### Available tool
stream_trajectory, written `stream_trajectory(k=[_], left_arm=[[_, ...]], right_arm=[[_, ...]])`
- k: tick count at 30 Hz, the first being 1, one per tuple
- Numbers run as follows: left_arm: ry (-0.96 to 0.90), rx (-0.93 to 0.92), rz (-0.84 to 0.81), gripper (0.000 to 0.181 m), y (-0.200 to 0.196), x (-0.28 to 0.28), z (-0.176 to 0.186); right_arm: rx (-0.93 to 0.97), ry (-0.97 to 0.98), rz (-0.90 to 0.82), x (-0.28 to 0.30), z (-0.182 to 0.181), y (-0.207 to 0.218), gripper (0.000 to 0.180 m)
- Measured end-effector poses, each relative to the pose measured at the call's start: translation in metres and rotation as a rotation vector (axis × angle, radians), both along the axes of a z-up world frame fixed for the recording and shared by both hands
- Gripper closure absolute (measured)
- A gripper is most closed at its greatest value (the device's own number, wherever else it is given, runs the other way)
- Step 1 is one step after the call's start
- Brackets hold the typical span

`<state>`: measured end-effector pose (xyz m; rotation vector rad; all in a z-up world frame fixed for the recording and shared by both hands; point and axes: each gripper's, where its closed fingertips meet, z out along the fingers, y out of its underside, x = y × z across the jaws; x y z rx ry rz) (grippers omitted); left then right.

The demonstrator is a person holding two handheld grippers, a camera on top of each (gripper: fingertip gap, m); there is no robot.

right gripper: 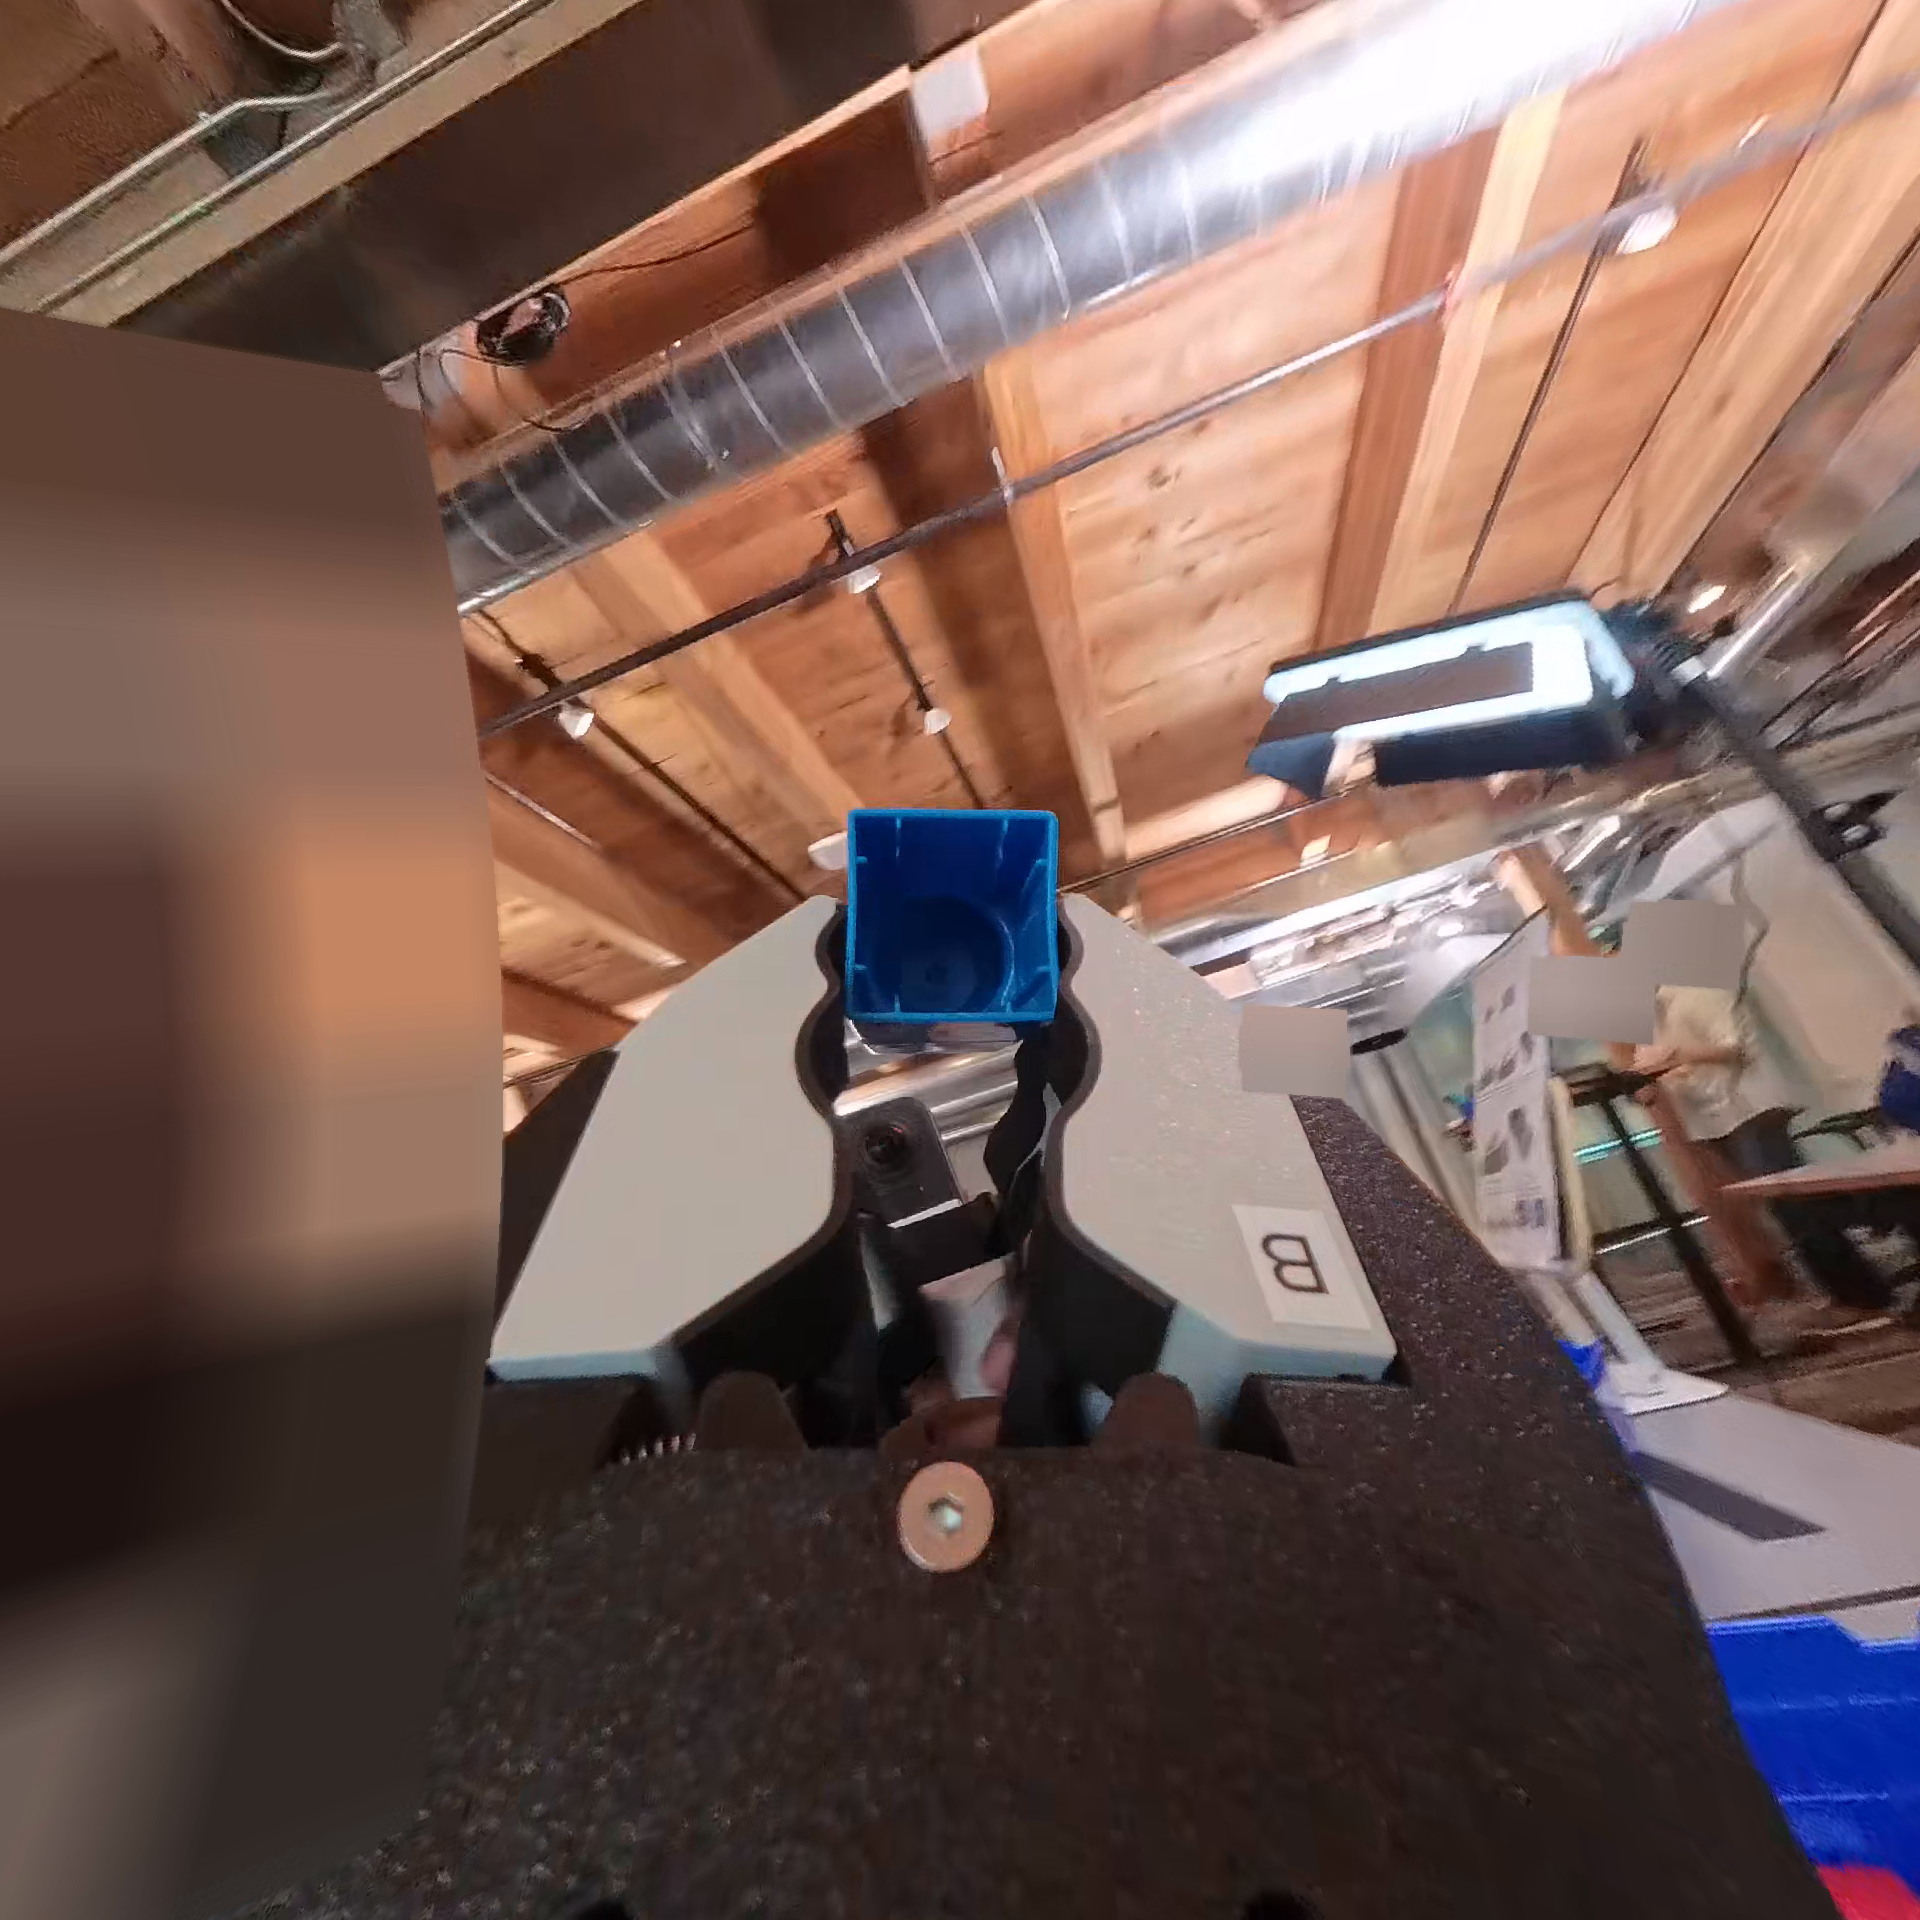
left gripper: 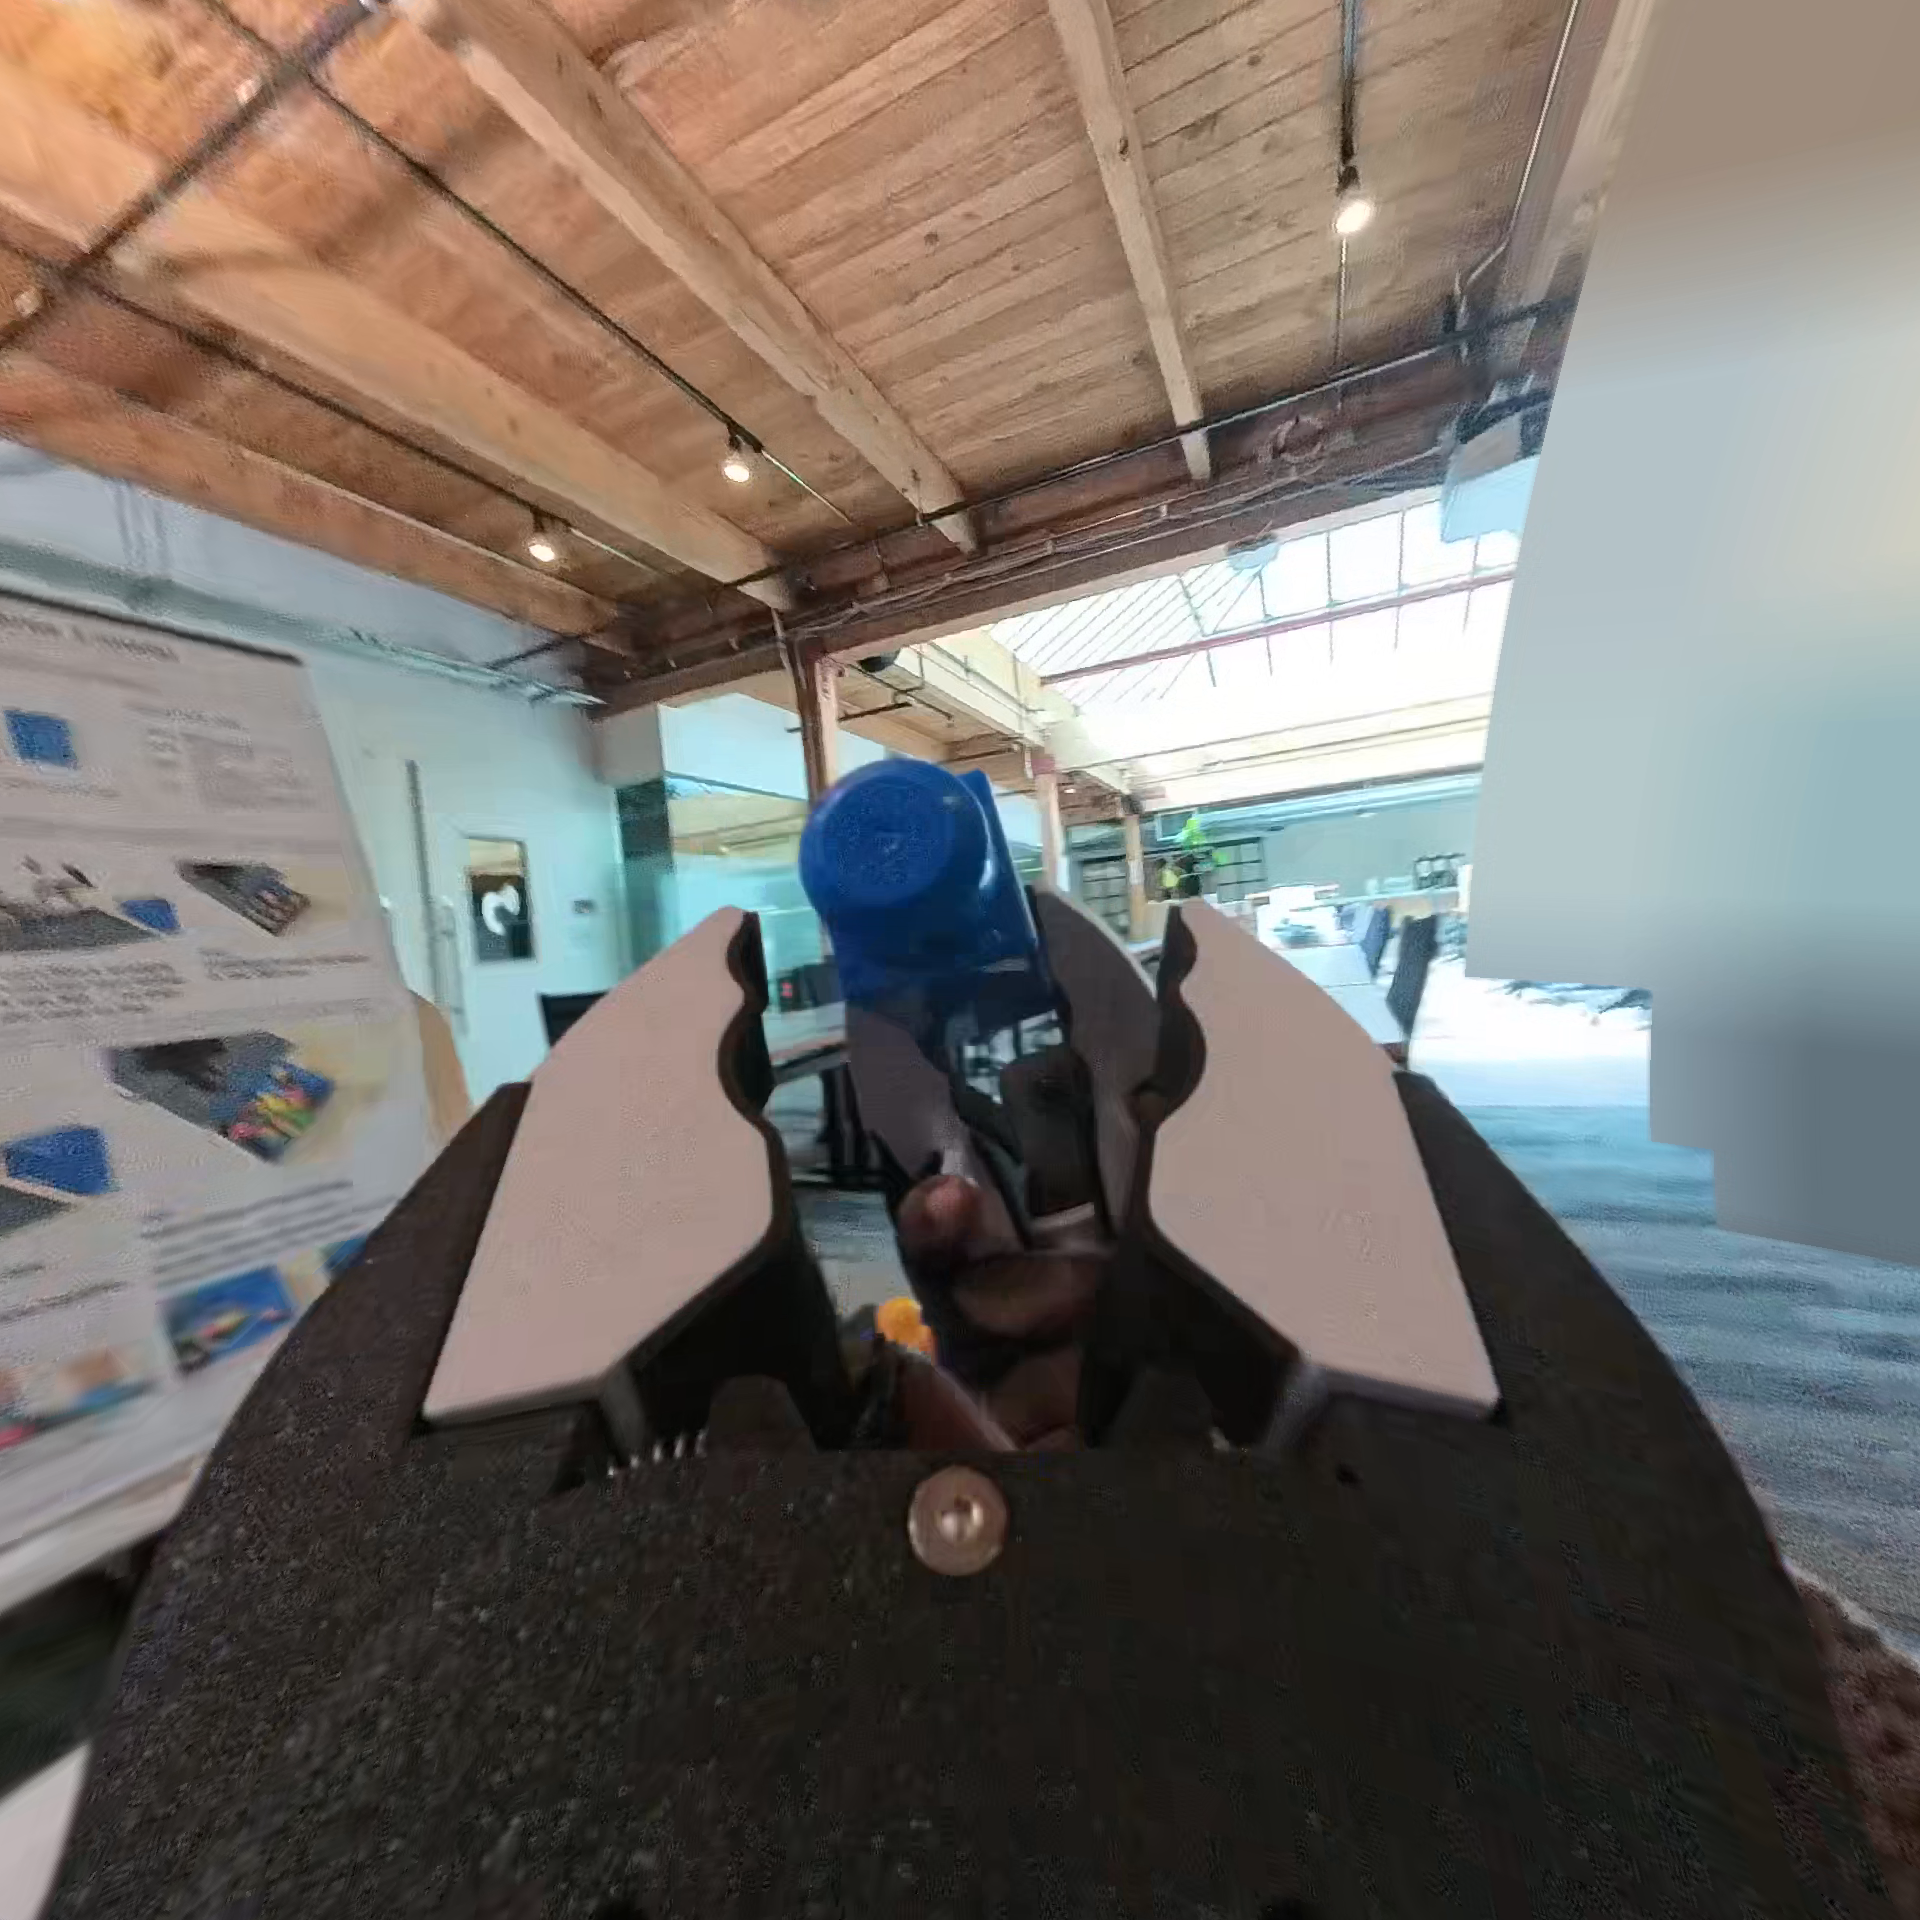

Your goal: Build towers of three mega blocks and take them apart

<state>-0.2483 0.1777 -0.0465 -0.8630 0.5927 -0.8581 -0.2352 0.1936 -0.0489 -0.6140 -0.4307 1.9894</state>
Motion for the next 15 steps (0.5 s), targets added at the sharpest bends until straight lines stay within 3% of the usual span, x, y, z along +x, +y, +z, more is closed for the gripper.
stream_trajectory(k=[2,4,7,10,15], left_arm=[[-0.053,-0.081,-0.11,0.113,0.002,0.01,-0.002],[-0.162,-0.113,-0.061,0.142,0.013,-0.002,0.0],[-0.203,-0.087,-0.144,0.144,0.008,-0.011,0.003],[-0.083,-0.063,-0.195,0.144,0.002,-0.016,-0.003],[0.327,-0.092,-0.255,0.144,-0.009,-0.021,-0.052]], right_arm=[[0.032,-0.003,-0.09,-0.003,-0.003,0.002,0.145],[0.086,-0.02,-0.144,-0.007,-0.004,-0.002,0.145],[0.139,-0.114,-0.151,-0.018,-0.008,-0.008,0.144],[0.295,-0.335,-0.208,-0.029,-0.023,-0.012,0.136],[0.596,-0.792,-0.334,-0.037,-0.073,-0.021,0.124]])
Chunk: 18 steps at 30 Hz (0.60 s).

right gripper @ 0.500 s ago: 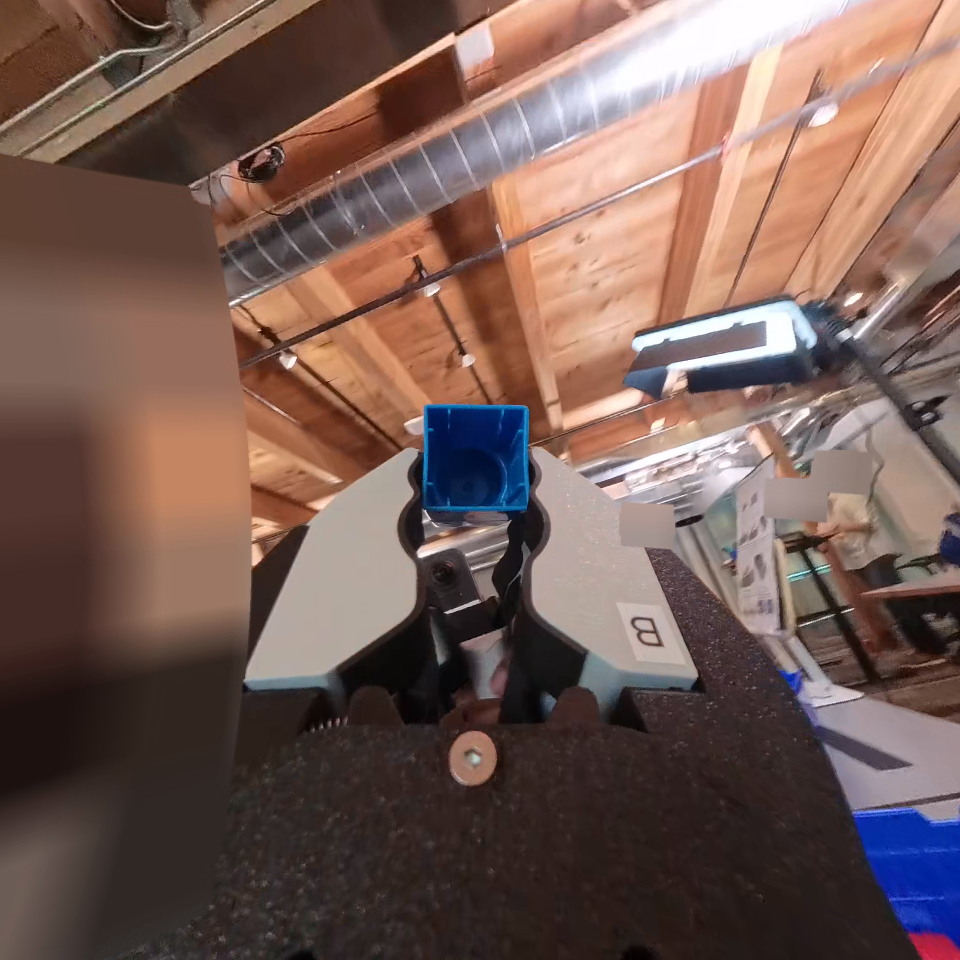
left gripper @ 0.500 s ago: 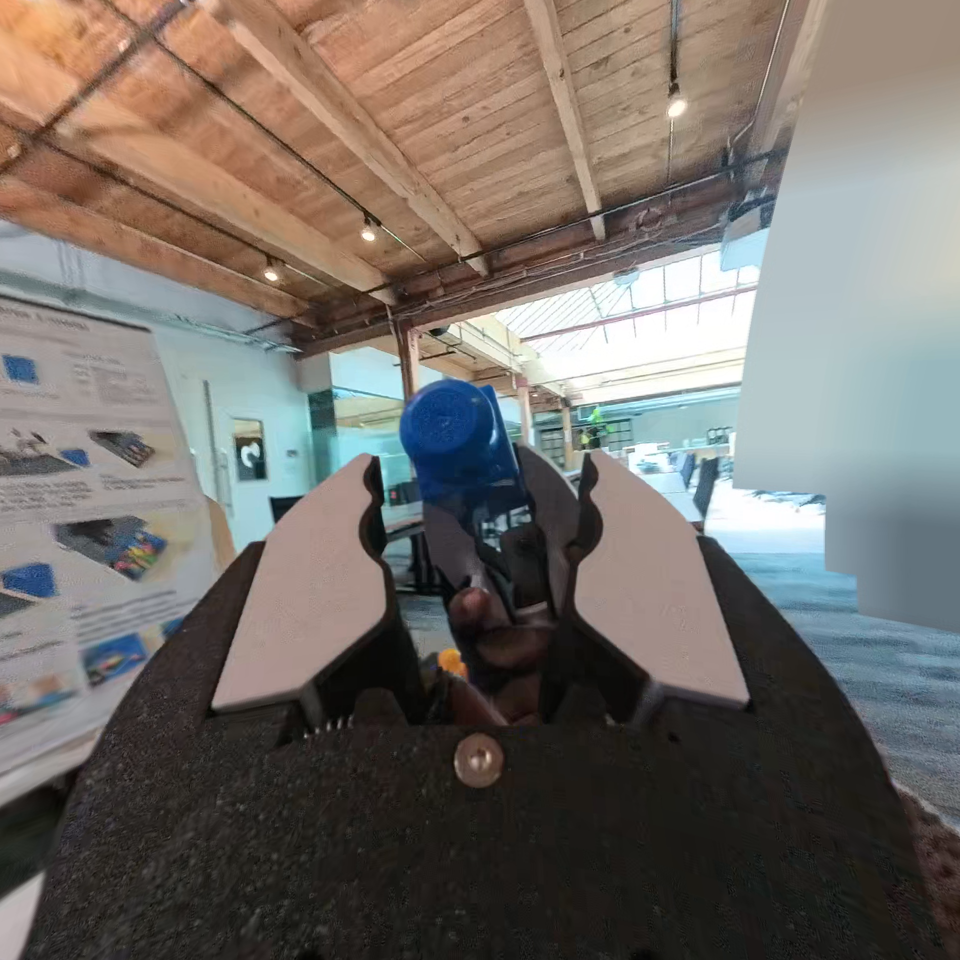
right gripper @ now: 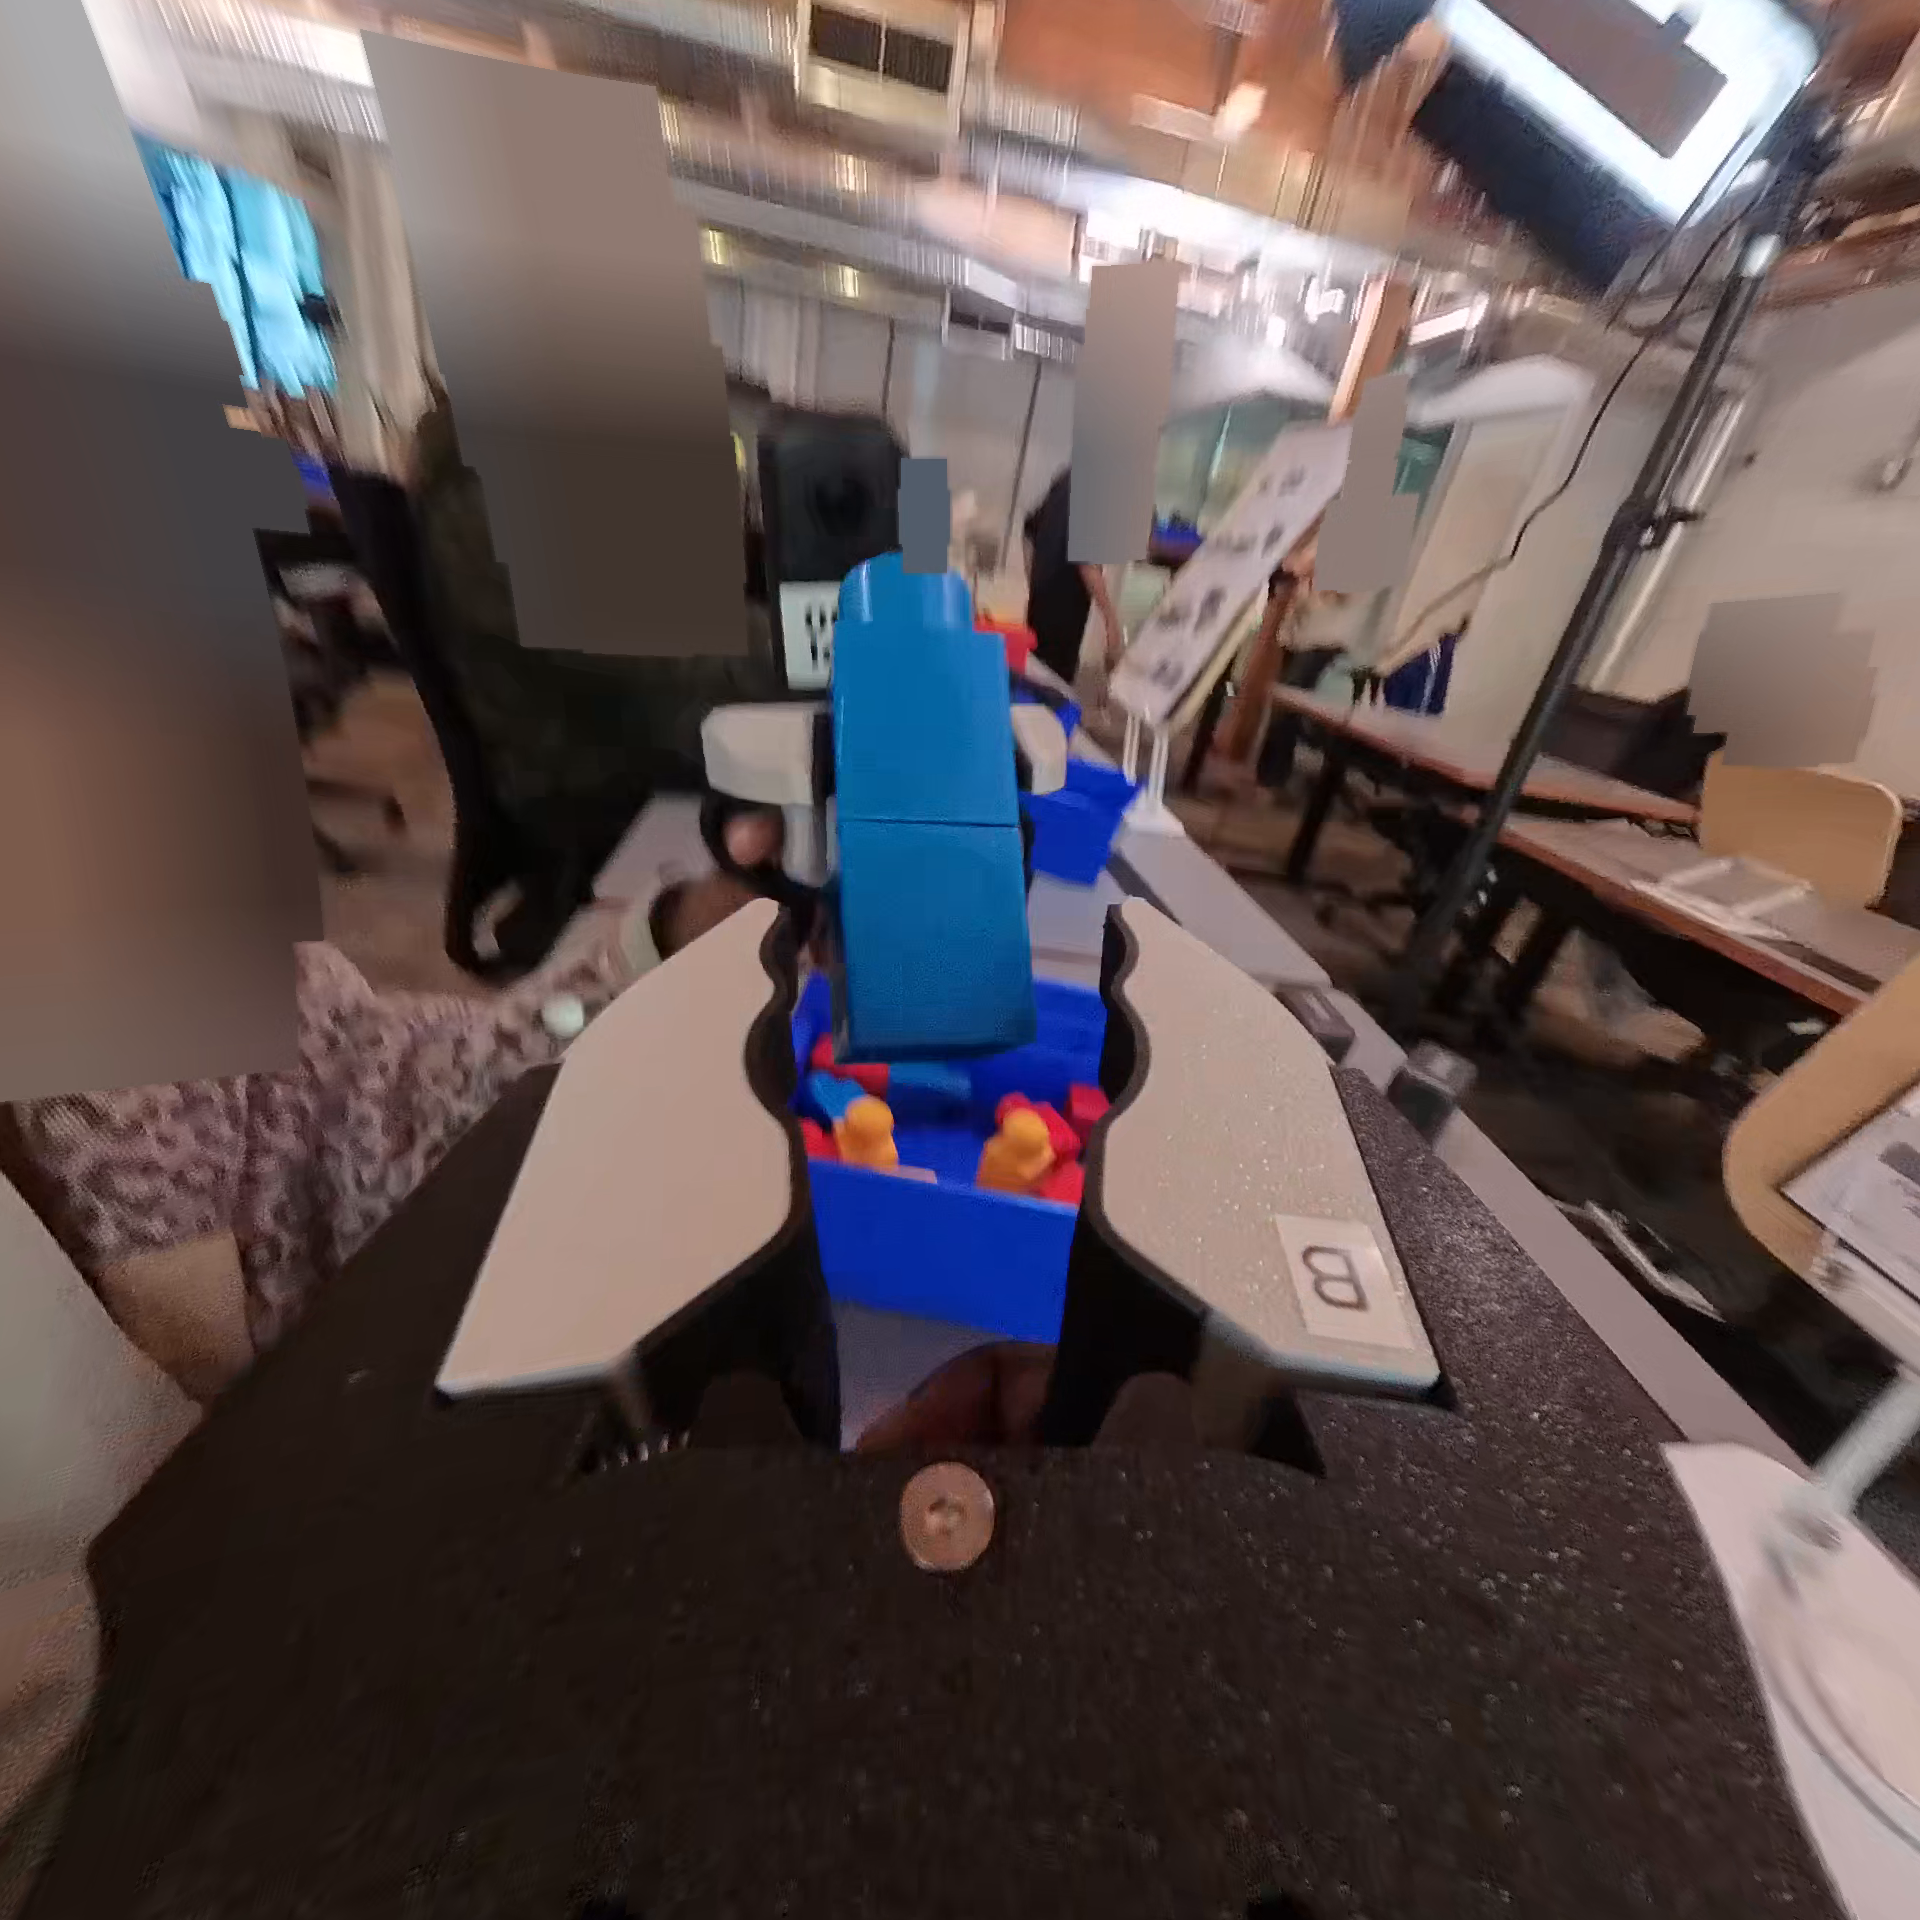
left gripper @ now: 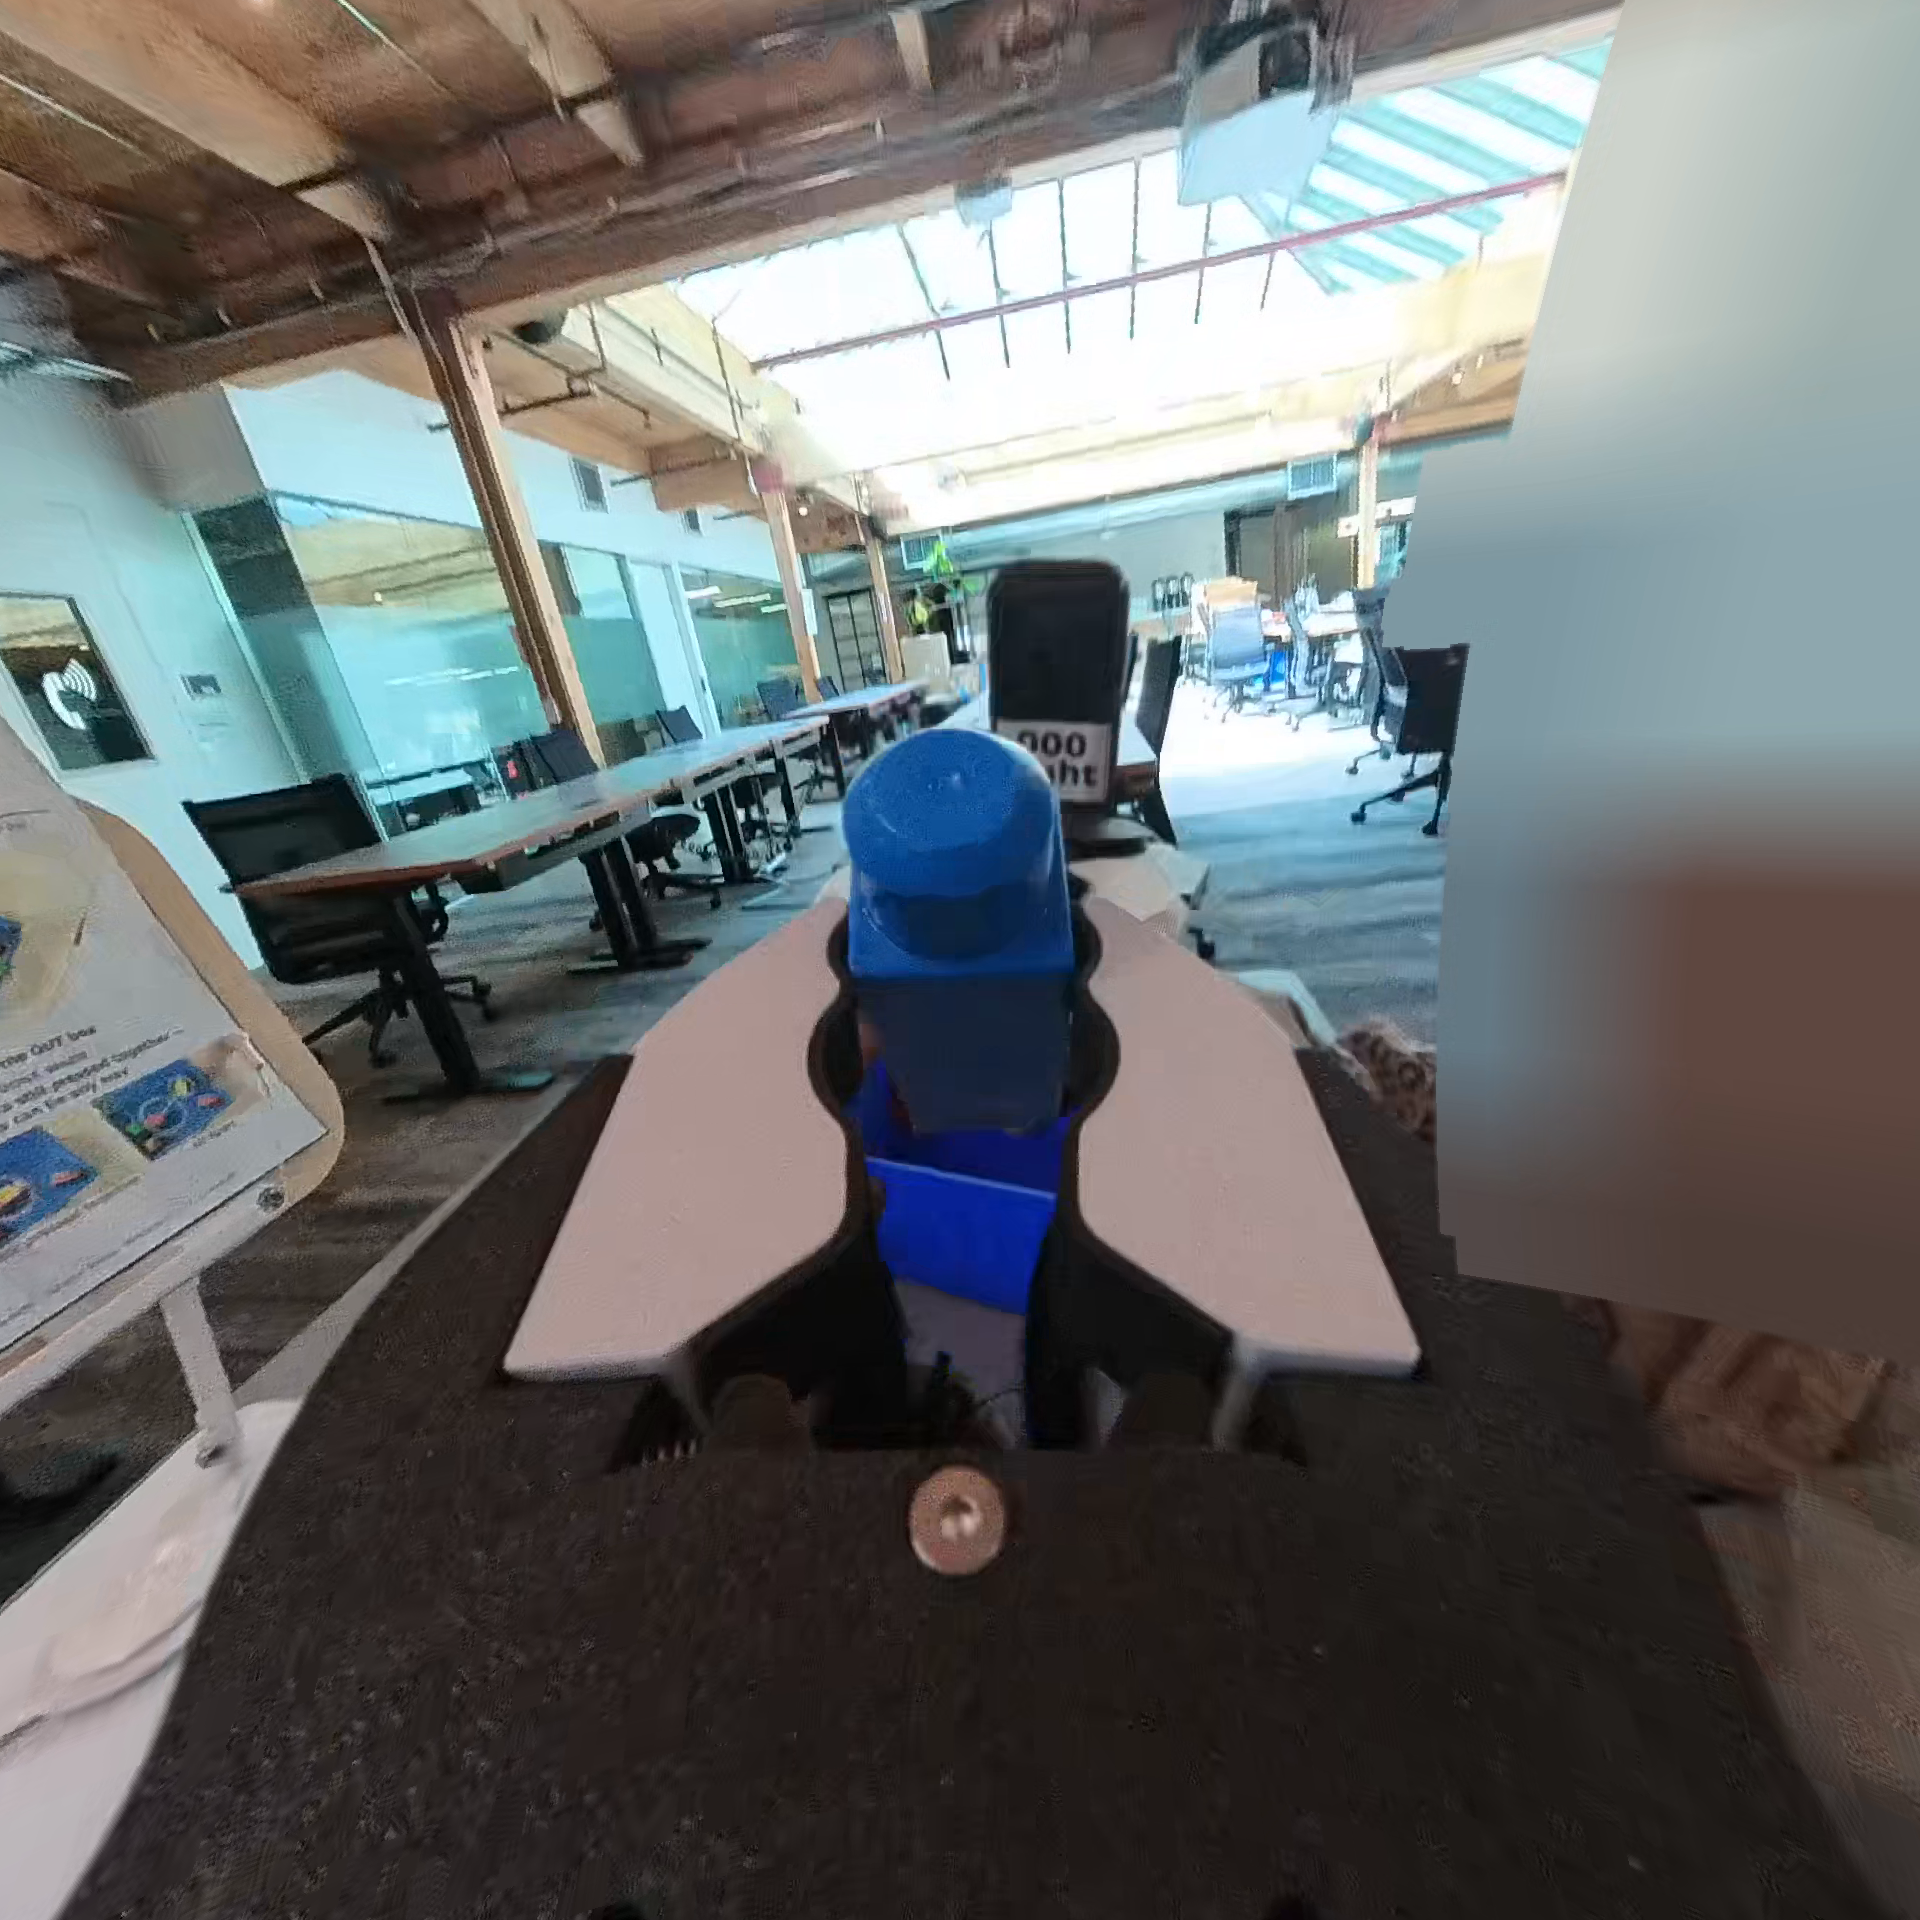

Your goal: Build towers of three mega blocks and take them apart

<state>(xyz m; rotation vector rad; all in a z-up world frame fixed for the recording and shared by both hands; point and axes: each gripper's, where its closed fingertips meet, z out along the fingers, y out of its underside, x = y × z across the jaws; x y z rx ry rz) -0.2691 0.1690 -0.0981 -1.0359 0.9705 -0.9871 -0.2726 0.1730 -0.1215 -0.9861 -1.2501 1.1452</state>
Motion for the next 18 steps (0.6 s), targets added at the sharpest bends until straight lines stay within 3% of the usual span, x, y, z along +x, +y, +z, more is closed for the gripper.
stream_trajectory(k=[3,6,10,14,16,18], left_arm=[[0.096,-0.014,0.006,0.144,0.0,-0.004,-0.013],[0.092,0.0,0.008,0.145,-0.003,-0.006,-0.011],[0.071,0.001,0.014,0.145,-0.003,-0.009,-0.008],[0.057,0.0,-0.01,0.145,-0.003,-0.008,-0.009],[0.054,-0.001,-0.022,0.142,-0.003,-0.007,-0.009],[0.042,-0.001,-0.01,0.145,0.0,-0.008,-0.007]], right_arm=[[0.091,-0.153,-0.045,-0.014,-0.021,-0.004,0.131],[0.056,-0.166,-0.03,-0.028,-0.027,-0.006,0.144],[0.002,-0.09,0.043,-0.035,-0.025,-0.007,0.144],[0.005,-0.065,0.074,-0.042,-0.028,-0.009,0.129],[0.002,-0.074,0.072,-0.044,-0.031,-0.009,0.142],[-0.023,-0.081,0.061,-0.045,-0.029,-0.007,0.142]])
